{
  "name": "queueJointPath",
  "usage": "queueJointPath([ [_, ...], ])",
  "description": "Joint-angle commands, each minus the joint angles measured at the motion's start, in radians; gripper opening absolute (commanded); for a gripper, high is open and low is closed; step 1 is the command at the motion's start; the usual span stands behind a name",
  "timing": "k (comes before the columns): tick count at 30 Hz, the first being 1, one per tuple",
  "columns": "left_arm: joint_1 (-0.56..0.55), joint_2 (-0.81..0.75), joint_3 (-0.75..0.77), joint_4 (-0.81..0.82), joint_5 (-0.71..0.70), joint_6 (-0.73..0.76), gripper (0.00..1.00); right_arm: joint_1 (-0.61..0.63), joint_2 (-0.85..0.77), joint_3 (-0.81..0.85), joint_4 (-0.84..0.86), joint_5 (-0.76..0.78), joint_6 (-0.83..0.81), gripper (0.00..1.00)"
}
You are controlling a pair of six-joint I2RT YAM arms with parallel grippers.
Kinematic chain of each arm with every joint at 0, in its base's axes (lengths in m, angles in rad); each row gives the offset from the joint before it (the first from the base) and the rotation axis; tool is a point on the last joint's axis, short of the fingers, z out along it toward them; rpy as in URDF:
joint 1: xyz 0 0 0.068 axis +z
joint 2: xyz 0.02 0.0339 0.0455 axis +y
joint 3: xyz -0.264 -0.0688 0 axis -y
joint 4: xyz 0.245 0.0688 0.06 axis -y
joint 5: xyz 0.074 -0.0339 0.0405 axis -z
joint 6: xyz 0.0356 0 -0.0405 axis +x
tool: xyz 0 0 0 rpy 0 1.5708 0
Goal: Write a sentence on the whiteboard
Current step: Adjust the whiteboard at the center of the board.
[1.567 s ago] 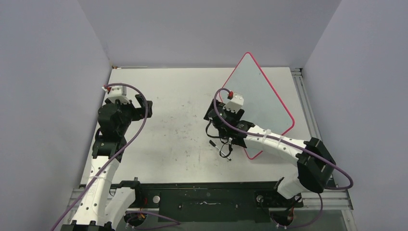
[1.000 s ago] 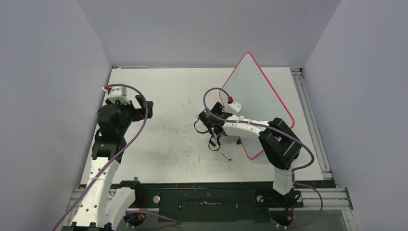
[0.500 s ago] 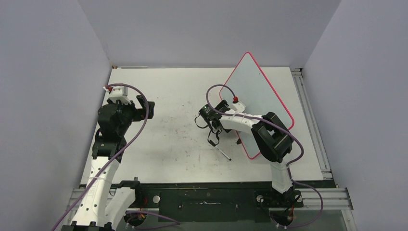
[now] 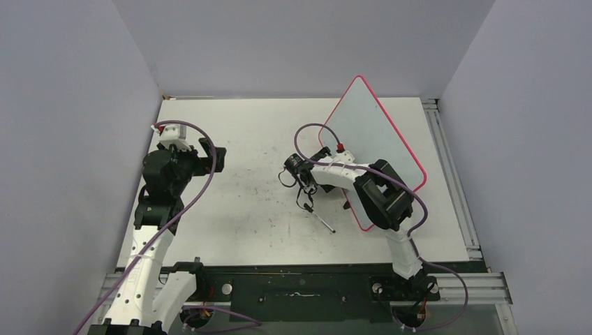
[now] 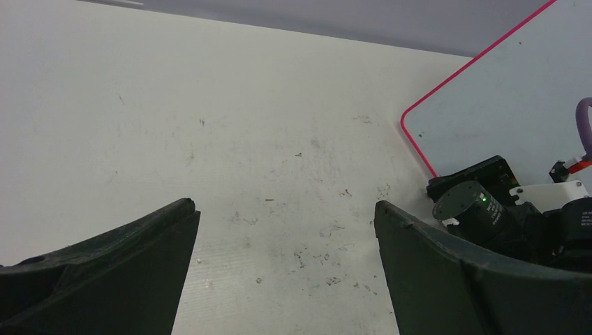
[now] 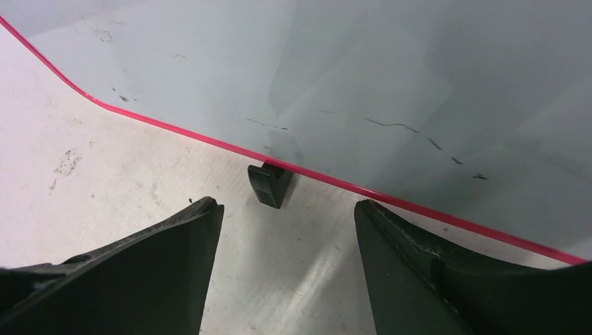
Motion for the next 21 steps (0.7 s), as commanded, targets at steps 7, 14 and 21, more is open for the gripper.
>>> queueJointPath([
  [7, 0.007, -0.013, 0.02, 0.05, 0.01, -0.001, 0.96, -0.025, 0.092, 0.129, -0.13, 0.104, 0.079, 0.69],
  [14, 0.008, -0.013, 0.018, 0.052, 0.016, -0.004, 0.96, -0.041, 0.133, 0.169, -0.149, 0.109, 0.065, 0.66],
  [21, 0.008, -0.015, 0.017, 0.052, 0.013, -0.004, 0.96, -0.047, 0.175, 0.196, -0.182, 0.126, 0.055, 0.61],
])
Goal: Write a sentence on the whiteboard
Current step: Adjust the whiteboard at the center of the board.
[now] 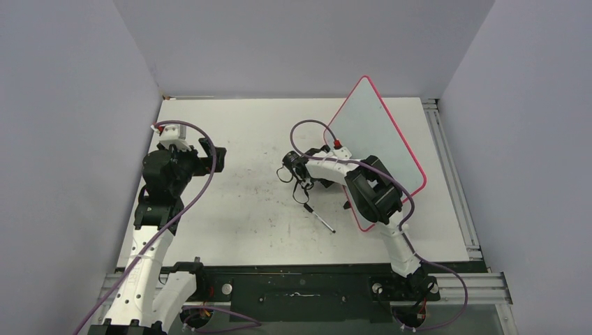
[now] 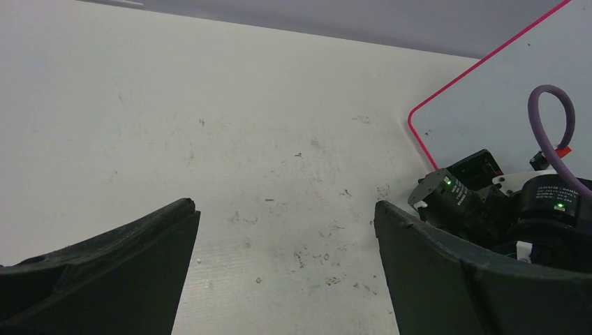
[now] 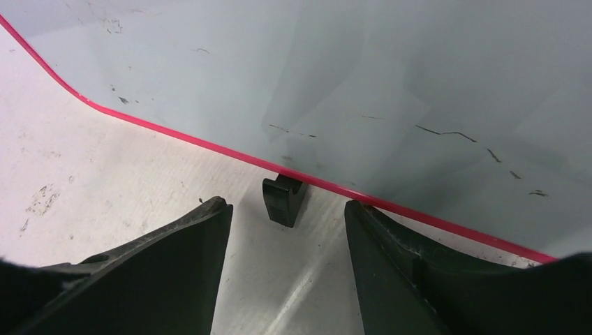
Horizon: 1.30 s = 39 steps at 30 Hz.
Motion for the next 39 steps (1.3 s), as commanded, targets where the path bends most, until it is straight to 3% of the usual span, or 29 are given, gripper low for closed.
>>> queueJointPath([
  [1, 0.007, -0.014, 0.017, 0.052, 0.012, 0.0, 0.96, -0.021, 0.035, 0.024, -0.057, 0.069, 0.006, 0.59],
  [8, 0.007, -0.008, 0.016, 0.053, 0.013, -0.003, 0.96, -0.024, 0.06, 0.03, -0.055, 0.068, -0.033, 0.37],
  [11, 0.007, -0.008, 0.015, 0.056, 0.014, -0.005, 0.96, -0.023, 0.063, 0.029, -0.045, 0.061, -0.06, 0.25],
  [13, 0.007, -0.006, 0.015, 0.055, 0.014, -0.005, 0.96, -0.021, 0.058, 0.024, -0.047, 0.058, -0.066, 0.09],
  [14, 0.007, -0.005, 0.015, 0.055, 0.014, -0.006, 0.96, -0.02, 0.054, 0.018, -0.042, 0.057, -0.07, 0.06],
  [24, 0.007, 0.002, 0.012, 0.058, 0.019, -0.011, 0.96, 0.014, 0.016, -0.032, 0.068, 0.066, -0.248, 0.05],
  [33, 0.006, 0.006, 0.012, 0.059, 0.023, -0.013, 0.96, 0.079, -0.027, -0.105, 0.309, 0.057, -0.519, 0.05],
  [39, 0.007, 0.012, 0.011, 0.06, 0.024, -0.013, 0.96, 0.101, -0.046, -0.144, 0.409, 0.02, -0.61, 0.05],
])
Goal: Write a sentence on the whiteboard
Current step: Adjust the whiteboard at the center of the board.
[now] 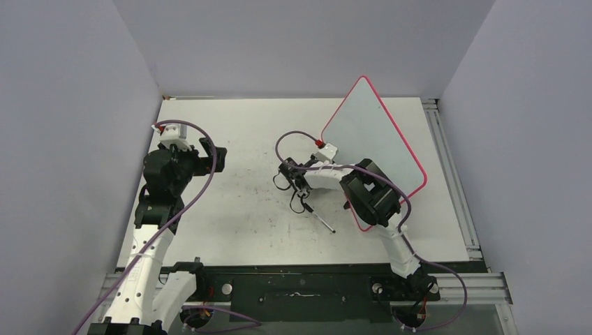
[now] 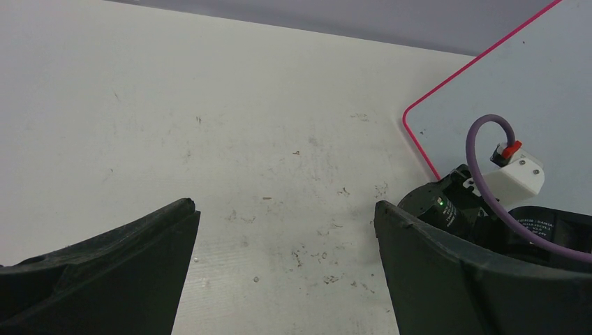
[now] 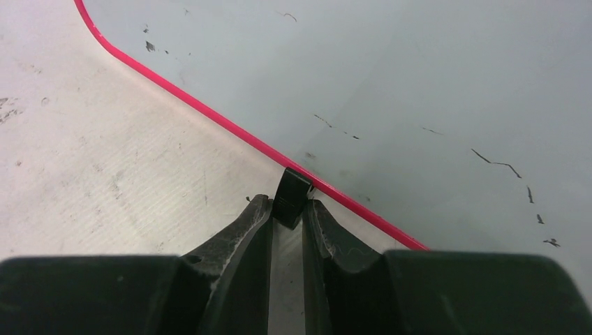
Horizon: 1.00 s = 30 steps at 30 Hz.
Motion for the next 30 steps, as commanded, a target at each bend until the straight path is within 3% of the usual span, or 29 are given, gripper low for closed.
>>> queueJointPath([
  [1, 0.006, 0.006, 0.012, 0.059, 0.018, -0.007, 0.96, 0.058, -0.047, -0.025, 0.117, -0.112, -0.123, 0.05],
  [15, 0.006, 0.017, 0.012, 0.056, 0.003, -0.001, 0.96, 0.153, -0.094, -0.091, 0.318, -0.177, -0.345, 0.05],
  [30, 0.007, 0.032, 0.011, 0.051, -0.015, 0.009, 0.96, 0.254, -0.164, -0.263, 0.709, -0.289, -0.658, 0.05],
])
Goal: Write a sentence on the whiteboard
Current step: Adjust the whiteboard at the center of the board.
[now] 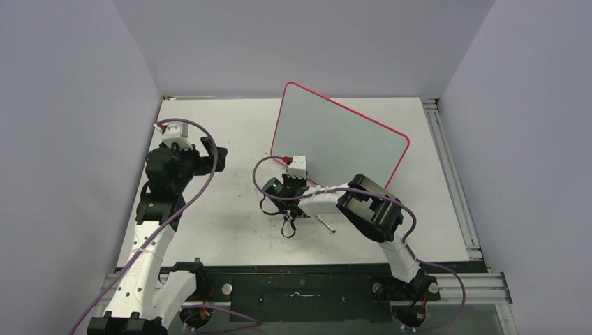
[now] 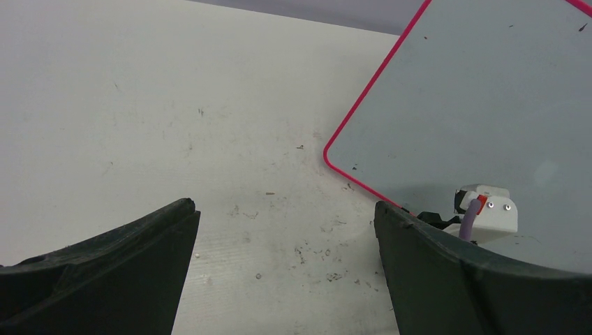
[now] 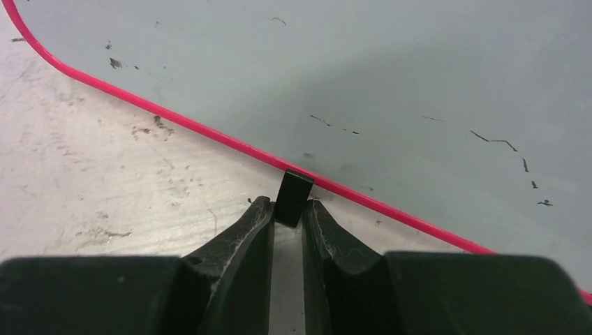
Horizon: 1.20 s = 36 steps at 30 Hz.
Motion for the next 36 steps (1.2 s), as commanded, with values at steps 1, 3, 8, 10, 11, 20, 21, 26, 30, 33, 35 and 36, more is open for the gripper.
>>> queueJointPath([
  [1, 0.007, 0.006, 0.012, 0.05, -0.011, 0.011, 0.96, 0.057, -0.045, -0.038, 0.195, -0.144, -0.129, 0.05],
  [3, 0.007, 0.008, 0.012, 0.049, -0.015, 0.014, 0.96, 0.067, -0.055, -0.063, 0.238, -0.169, -0.164, 0.05],
  [8, 0.007, 0.01, 0.012, 0.049, -0.021, 0.021, 0.96, 0.097, -0.106, -0.157, 0.349, -0.244, -0.241, 0.05],
  [10, 0.007, 0.01, 0.012, 0.048, -0.024, 0.023, 0.96, 0.109, -0.133, -0.202, 0.403, -0.278, -0.279, 0.05],
  [11, 0.007, 0.01, 0.012, 0.048, -0.025, 0.024, 0.96, 0.114, -0.142, -0.221, 0.421, -0.292, -0.297, 0.05],
  [20, 0.007, 0.011, 0.011, 0.045, -0.037, 0.035, 0.96, 0.133, -0.241, -0.392, 0.536, -0.433, -0.382, 0.05],
  [21, 0.007, 0.011, 0.011, 0.045, -0.037, 0.036, 0.96, 0.134, -0.257, -0.411, 0.544, -0.444, -0.387, 0.05],
  [26, 0.007, 0.013, 0.008, 0.045, -0.041, 0.04, 0.96, 0.15, -0.321, -0.488, 0.569, -0.492, -0.417, 0.05],
  [30, 0.007, 0.009, 0.007, 0.043, -0.043, 0.044, 0.96, 0.157, -0.357, -0.544, 0.587, -0.533, -0.435, 0.05],
  [33, 0.007, 0.0, 0.006, 0.041, -0.049, 0.046, 0.96, 0.158, -0.38, -0.577, 0.589, -0.535, -0.433, 0.05],
  [35, 0.006, -0.008, 0.006, 0.039, -0.056, 0.048, 0.96, 0.158, -0.393, -0.599, 0.593, -0.543, -0.43, 0.05],
  [36, 0.007, -0.014, 0.006, 0.036, -0.059, 0.049, 0.96, 0.158, -0.398, -0.607, 0.593, -0.547, -0.43, 0.05],
])
